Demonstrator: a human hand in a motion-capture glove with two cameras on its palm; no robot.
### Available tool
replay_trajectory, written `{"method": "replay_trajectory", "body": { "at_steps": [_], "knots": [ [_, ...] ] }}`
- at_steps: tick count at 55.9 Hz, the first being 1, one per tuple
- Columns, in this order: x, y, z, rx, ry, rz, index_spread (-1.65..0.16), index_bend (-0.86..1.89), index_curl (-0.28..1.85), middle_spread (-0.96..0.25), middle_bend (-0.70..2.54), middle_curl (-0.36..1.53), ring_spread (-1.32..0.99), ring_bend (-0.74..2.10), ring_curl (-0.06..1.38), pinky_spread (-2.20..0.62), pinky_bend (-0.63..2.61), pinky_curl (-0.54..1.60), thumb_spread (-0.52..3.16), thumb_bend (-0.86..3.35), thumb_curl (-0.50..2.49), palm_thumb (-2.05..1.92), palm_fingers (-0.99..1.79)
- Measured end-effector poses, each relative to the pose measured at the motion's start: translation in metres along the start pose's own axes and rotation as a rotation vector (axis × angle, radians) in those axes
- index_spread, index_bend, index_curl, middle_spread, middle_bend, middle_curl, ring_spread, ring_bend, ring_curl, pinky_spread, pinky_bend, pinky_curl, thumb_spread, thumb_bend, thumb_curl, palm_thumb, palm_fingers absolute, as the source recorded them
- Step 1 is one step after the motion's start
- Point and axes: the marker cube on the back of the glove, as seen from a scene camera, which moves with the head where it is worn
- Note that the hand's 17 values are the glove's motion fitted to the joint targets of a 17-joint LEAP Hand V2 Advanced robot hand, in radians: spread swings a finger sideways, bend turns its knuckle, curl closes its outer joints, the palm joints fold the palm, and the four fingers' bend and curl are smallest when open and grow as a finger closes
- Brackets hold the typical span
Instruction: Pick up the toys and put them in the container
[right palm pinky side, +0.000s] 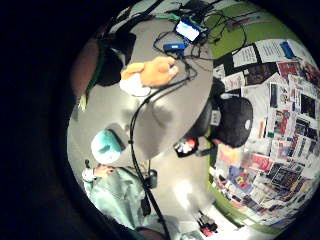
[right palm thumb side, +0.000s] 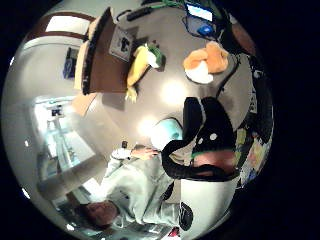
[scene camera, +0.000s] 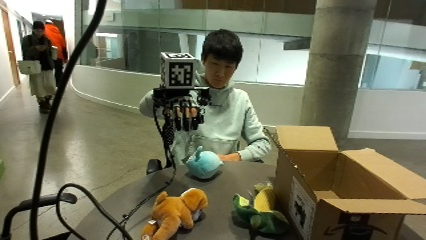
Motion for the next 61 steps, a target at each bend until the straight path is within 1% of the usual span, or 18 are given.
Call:
{"method": "replay_trajectory", "body": {
  "at_steps": [1, 5, 10, 15, 21, 26, 32, 37, 42, 45, 48, 53, 56, 61],
  "knots": [
    [0.0, 0.0, 0.0, -0.002, -0.001, 0.005, -0.08, 0.19, 0.02, -0.02, 0.23, 0.03, -0.09, 0.44, 0.05, -0.05, 0.44, 0.08, 0.44, 0.15, 0.02, 0.18, 0.68],
    [-0.002, -0.001, 0.0, 0.001, -0.004, 0.016, -0.12, 0.18, 0.09, -0.03, 0.23, 0.07, -0.15, 0.51, 0.14, -0.08, 0.48, 0.16, 0.78, 0.21, 0.05, 0.22, 0.63],
    [0.0, -0.008, 0.0, 0.021, 0.002, -0.003, -0.16, 0.17, 0.12, -0.05, 0.24, 0.1, -0.2, 0.54, 0.17, -0.1, 0.51, 0.21, 1.09, 0.25, 0.09, 0.23, 0.56],
    [0.001, -0.015, 0.001, 0.07, 0.003, -0.003, -0.2, 0.15, 0.15, -0.05, 0.22, 0.13, -0.21, 0.51, 0.18, -0.08, 0.56, 0.24, 1.27, 0.22, 0.11, 0.15, 0.39],
    [0.007, -0.031, 0.006, 0.126, -0.007, -0.033, -0.23, 0.17, 0.18, -0.05, 0.19, 0.16, -0.19, 0.42, 0.17, -0.05, 0.61, 0.27, 1.38, 0.17, 0.12, 0.06, 0.19],
    [0.011, -0.053, 0.019, 0.179, -0.005, -0.062, -0.25, 0.19, 0.21, -0.05, 0.17, 0.18, -0.16, 0.32, 0.15, -0.03, 0.64, 0.29, 1.41, 0.13, 0.13, -0.01, 0.03],
    [0.019, -0.08, 0.048, 0.164, -0.019, -0.116, -0.27, 0.16, 0.23, -0.06, 0.15, 0.19, -0.13, 0.21, 0.13, 0.0, 0.66, 0.29, 1.39, 0.07, 0.14, -0.04, -0.15],
    [0.027, -0.105, 0.085, 0.157, -0.026, -0.11, -0.28, 0.14, 0.23, -0.06, 0.12, 0.19, -0.11, 0.17, 0.13, 0.01, 0.67, 0.3, 1.32, -0.01, 0.14, -0.06, -0.21],
    [0.032, -0.118, 0.125, 0.106, -0.034, -0.039, -0.29, 0.14, 0.24, -0.07, 0.11, 0.19, -0.09, 0.15, 0.13, 0.02, 0.67, 0.31, 1.24, -0.06, 0.15, -0.08, -0.25],
    [0.034, -0.123, 0.147, 0.053, -0.045, 0.009, -0.29, 0.14, 0.24, -0.07, 0.11, 0.18, -0.08, 0.14, 0.13, 0.02, 0.67, 0.31, 1.18, -0.07, 0.15, -0.09, -0.26],
    [0.037, -0.128, 0.164, -0.038, -0.069, 0.057, -0.3, 0.15, 0.24, -0.07, 0.11, 0.18, -0.06, 0.13, 0.13, 0.03, 0.67, 0.31, 1.12, -0.08, 0.16, -0.11, -0.27],
    [0.04, -0.132, 0.189, -0.143, -0.123, 0.087, -0.31, 0.18, 0.26, -0.07, 0.1, 0.18, -0.04, 0.11, 0.12, 0.04, 0.67, 0.32, 1.03, -0.09, 0.16, -0.12, -0.27],
    [0.04, -0.133, 0.2, -0.159, -0.15, 0.09, -0.33, 0.22, 0.28, -0.06, 0.09, 0.17, -0.03, 0.09, 0.11, 0.05, 0.7, 0.33, 0.99, -0.09, 0.17, -0.11, -0.23],
    [0.037, -0.134, 0.207, -0.105, -0.164, 0.077, -0.35, 0.47, 0.36, -0.07, 0.12, 0.17, -0.01, 0.05, 0.06, 0.07, 0.78, 0.35, 1.06, -0.01, 0.19, 0.01, -0.03]
  ]
}}
